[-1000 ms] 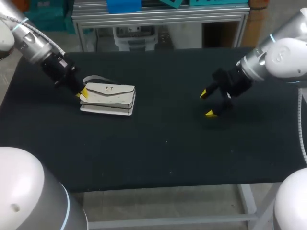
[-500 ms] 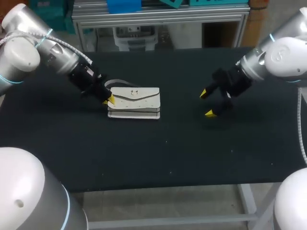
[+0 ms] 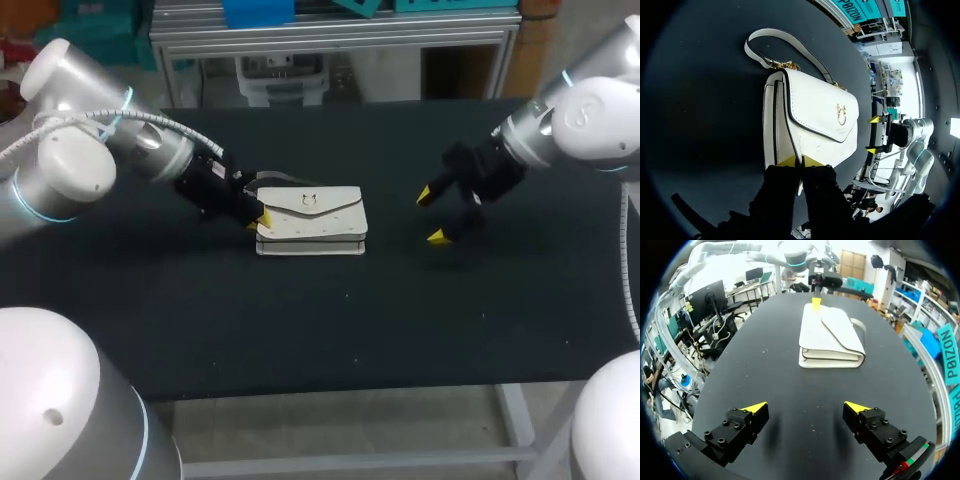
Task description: Pick up the bag, open it, inspect its contents, close it, and place it on the opposite side
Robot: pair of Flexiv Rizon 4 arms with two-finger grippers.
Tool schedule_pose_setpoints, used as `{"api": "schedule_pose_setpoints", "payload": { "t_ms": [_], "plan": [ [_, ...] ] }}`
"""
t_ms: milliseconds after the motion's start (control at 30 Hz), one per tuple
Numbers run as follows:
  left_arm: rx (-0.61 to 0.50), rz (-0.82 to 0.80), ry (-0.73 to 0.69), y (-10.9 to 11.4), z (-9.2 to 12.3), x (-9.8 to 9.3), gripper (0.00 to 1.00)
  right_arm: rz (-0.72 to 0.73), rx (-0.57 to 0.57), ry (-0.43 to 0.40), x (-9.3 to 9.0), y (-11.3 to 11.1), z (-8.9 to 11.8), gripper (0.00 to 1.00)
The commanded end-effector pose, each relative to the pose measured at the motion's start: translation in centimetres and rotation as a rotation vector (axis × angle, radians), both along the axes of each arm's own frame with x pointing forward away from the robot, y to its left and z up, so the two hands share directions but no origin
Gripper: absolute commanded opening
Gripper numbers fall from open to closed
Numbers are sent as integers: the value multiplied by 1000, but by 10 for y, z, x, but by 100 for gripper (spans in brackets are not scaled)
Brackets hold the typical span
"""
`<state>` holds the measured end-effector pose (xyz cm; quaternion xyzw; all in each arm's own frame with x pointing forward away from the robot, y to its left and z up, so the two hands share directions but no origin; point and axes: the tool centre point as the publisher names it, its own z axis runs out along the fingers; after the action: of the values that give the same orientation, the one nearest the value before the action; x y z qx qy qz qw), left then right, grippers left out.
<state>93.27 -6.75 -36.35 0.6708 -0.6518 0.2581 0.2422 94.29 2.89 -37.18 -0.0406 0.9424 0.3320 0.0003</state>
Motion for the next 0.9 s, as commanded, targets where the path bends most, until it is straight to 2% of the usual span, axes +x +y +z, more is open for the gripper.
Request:
{"api": "schedule_pose_setpoints", "payload": {
  "t_ms": [33,300,533,567,600,633,667,900],
  "plan": [
    [11,164,-185,-17,-2,-5,0,1,-1,2,1,0,0,100],
    [12,173,-179,-32,-5,-3,0,1,-1,2,1,0,0,100],
    [17,83,-133,-45,-6,5,0,1,-1,2,1,0,0,100],
    [21,79,-133,-47,-6,5,16,1,-1,2,1,0,0,100],
    [22,55,-125,-48,-6,5,49,1,-1,2,1,0,0,100],
    [20,40,-117,-48,-5,5,93,1,-1,2,1,0,0,100],
    [35,35,-127,-49,-4,5,100,1,-1,2,1,0,0,100],
    [61,-46,-104,-35,3,0,100,1,-1,2,1,0,0,100]
  ]
}}
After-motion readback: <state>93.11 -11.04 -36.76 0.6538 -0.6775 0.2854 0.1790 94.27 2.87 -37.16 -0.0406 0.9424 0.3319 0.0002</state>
